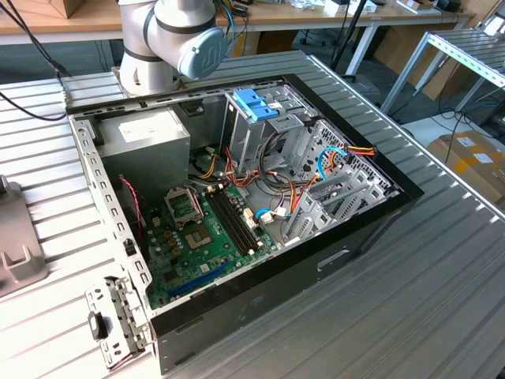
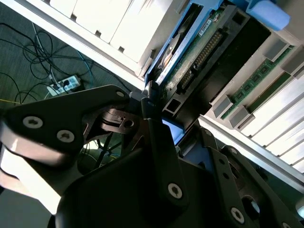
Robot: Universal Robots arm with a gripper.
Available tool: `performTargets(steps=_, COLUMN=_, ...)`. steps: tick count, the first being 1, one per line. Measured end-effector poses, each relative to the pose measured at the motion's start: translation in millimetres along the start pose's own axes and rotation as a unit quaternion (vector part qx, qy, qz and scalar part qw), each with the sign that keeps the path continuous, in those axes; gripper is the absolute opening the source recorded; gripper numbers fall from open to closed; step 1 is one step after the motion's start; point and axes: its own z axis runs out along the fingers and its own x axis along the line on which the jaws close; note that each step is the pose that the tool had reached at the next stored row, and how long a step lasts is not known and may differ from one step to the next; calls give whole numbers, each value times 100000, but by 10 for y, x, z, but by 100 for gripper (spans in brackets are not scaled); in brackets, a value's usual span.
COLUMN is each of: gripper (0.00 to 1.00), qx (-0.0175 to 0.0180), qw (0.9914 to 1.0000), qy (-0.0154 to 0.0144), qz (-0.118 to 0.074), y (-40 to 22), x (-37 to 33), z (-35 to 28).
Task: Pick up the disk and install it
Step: 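Pick up the disk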
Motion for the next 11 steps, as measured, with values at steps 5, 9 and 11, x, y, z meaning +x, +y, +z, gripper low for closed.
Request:
performTargets(steps=5, gripper=37, qx=1, qw=100000, qy=1, qz=1, y=3, x=-2, z=-64)
performTargets(steps=9, gripper=37, qx=3, qw=100000, qy=1, qz=1, y=8, x=-4, z=-173)
performTargets(steps=11, gripper=37, qx=0, qw=100000, qy=2, qz=2, y=8, x=-5, z=-183)
